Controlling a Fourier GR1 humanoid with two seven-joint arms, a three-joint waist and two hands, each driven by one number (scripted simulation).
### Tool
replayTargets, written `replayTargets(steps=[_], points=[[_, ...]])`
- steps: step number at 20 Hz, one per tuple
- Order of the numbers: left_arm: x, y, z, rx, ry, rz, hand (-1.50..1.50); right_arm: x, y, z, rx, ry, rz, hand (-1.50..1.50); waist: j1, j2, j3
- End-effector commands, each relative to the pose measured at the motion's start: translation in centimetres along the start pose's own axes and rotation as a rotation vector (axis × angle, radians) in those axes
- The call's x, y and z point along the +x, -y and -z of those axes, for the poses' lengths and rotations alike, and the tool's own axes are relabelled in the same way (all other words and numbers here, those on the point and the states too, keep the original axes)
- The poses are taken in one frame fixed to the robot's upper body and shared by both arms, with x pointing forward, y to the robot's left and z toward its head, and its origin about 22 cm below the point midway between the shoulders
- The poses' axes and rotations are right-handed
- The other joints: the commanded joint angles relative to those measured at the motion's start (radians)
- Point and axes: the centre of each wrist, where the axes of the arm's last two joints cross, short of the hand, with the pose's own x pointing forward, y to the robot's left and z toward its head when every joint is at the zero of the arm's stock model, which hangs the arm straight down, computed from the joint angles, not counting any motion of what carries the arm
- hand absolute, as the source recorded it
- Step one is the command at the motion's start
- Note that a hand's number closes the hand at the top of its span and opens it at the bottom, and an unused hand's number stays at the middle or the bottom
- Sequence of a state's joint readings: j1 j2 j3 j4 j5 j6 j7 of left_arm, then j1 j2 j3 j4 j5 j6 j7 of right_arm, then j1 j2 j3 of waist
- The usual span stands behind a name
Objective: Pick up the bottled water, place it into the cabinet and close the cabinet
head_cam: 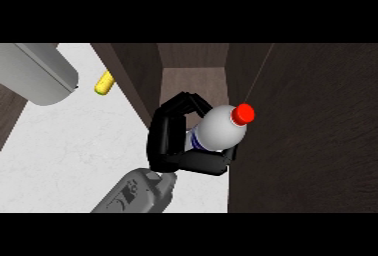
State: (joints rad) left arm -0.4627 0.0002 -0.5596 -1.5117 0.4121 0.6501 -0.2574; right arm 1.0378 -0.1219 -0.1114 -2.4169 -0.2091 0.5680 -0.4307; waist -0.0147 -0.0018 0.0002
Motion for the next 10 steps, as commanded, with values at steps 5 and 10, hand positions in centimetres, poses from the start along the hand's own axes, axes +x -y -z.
replayTargets(steps=[5,10], points=[[0.7,2.6,2.9,0.073,0.012,0.107,1.50,2.7,-1.1,1.5,-0.014,0.055,-0.006,-1.50,-0.004,0.002,-0.001],[-0.6,2.4,5.8,0.090,-0.008,0.161,1.50,1.6,1.4,1.2,0.001,0.056,-0.017,-1.50,-0.011,0.007,0.000]])
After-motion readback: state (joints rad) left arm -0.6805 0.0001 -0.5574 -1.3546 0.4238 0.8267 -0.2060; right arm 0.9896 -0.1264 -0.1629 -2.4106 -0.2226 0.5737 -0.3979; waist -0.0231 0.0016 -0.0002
